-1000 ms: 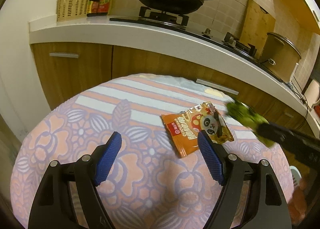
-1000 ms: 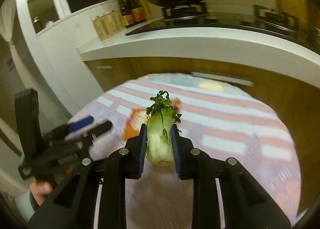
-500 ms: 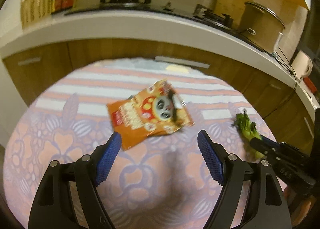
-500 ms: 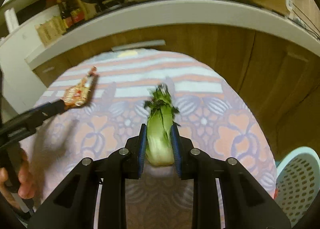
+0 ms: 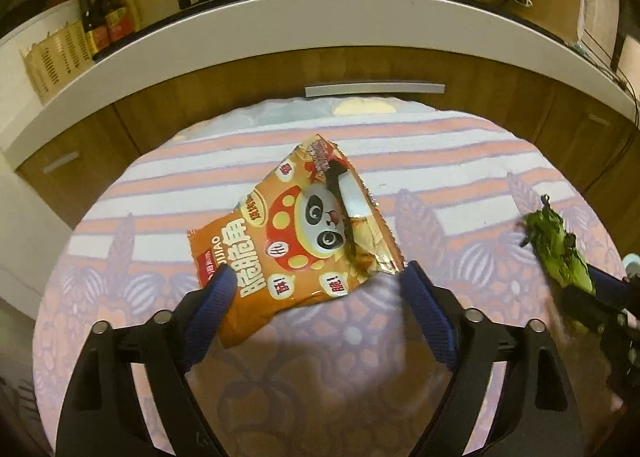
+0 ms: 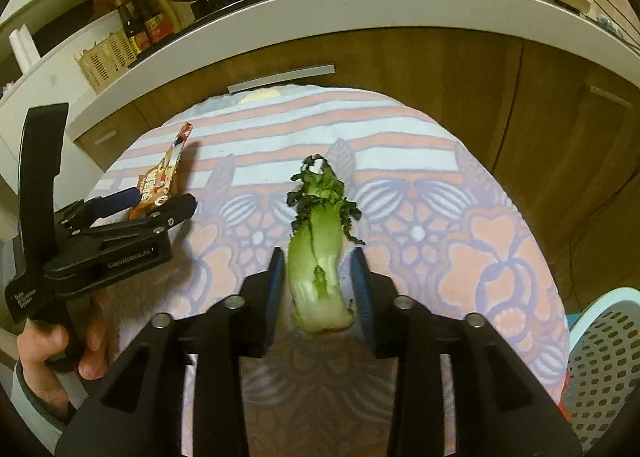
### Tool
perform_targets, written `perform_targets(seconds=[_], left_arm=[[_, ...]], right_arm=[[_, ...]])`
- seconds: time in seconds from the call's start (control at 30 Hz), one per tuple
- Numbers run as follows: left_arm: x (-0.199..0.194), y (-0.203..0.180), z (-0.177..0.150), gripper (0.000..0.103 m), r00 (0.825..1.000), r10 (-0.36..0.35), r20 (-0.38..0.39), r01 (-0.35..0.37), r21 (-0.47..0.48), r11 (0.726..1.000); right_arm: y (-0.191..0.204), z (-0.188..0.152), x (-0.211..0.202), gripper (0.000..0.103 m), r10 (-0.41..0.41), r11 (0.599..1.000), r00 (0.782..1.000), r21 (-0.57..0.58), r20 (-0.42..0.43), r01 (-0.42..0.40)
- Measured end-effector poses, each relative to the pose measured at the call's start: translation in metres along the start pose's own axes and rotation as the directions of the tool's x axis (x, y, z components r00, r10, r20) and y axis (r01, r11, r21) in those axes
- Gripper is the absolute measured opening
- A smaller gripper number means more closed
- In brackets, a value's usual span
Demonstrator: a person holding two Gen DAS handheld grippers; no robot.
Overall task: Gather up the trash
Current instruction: 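Grasp the bok choy with right tool while left tool grasps the orange snack bag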
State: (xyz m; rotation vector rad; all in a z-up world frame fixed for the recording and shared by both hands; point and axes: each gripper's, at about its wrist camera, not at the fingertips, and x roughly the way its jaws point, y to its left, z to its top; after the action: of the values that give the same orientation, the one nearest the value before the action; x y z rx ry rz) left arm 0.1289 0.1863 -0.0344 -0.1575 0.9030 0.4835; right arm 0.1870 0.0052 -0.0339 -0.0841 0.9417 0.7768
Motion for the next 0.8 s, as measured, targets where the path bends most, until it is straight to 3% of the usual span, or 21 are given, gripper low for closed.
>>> perform_targets(seconds=[0.07,0.13,0.17,0.27,0.33,0.37,0.4,0.43,0.47,0.63,0.8], left_arm=[[-0.001,0.006,0.0,0.063,1.0,-0.002,0.008,0.003,-0.032,1.0],[-0.004,0.012,0.0,0.054,0.999,-0.039,0.029,0.041,-0.066,0.997],[-0.005,0.014,0.0,0.041,0.997,-0.062,0.038,0.065,-0.075,0.995],[-0.006,0.02,0.0,0.025,0.991,-0.12,0.052,0.125,-0.092,0.988],[-0.007,0.023,0.0,0.023,0.987,-0.149,0.06,0.155,-0.105,0.982],[-0.009,0.027,0.0,0.02,0.982,-0.175,0.065,0.181,-0.116,0.977],[-0.011,0.029,-0.001,0.02,0.978,-0.195,0.071,0.203,-0.124,0.971],[-0.014,0.033,-0.003,0.011,0.97,-0.228,0.083,0.237,-0.136,0.962],[-0.018,0.037,-0.005,0.012,0.961,-0.26,0.095,0.272,-0.144,0.951],[-0.049,0.045,-0.016,0.009,0.917,-0.362,0.167,0.387,-0.151,0.91],[-0.086,0.046,-0.027,0.008,0.895,-0.394,0.208,0.422,-0.112,0.899]], right_arm=[[0.005,0.0,0.0,0.057,-0.011,1.0,1.0,-0.023,0.007,0.011],[0.012,-0.001,0.0,0.058,-0.05,0.997,0.999,-0.059,0.013,0.05],[0.016,-0.002,0.002,0.058,-0.061,0.995,0.998,-0.074,0.011,0.062],[0.032,-0.004,0.009,0.058,-0.132,0.981,0.991,-0.141,0.003,0.131],[0.04,-0.006,0.013,0.052,-0.182,0.967,0.983,-0.179,0.003,0.179],[0.045,-0.008,0.014,0.038,-0.202,0.959,0.979,-0.199,0.012,0.2],[0.049,-0.01,0.012,0.033,-0.211,0.953,0.977,-0.216,0.029,0.212],[0.051,-0.012,0.009,0.027,-0.215,0.949,0.975,-0.225,0.049,0.221],[0.051,-0.012,0.008,0.022,-0.215,0.948,0.975,-0.229,0.059,0.223],[0.059,-0.023,-0.02,0.021,-0.186,0.942,0.963,-0.243,0.197,0.231],[0.049,-0.029,-0.038,0.021,-0.139,0.97,0.968,-0.169,0.211,0.176]])
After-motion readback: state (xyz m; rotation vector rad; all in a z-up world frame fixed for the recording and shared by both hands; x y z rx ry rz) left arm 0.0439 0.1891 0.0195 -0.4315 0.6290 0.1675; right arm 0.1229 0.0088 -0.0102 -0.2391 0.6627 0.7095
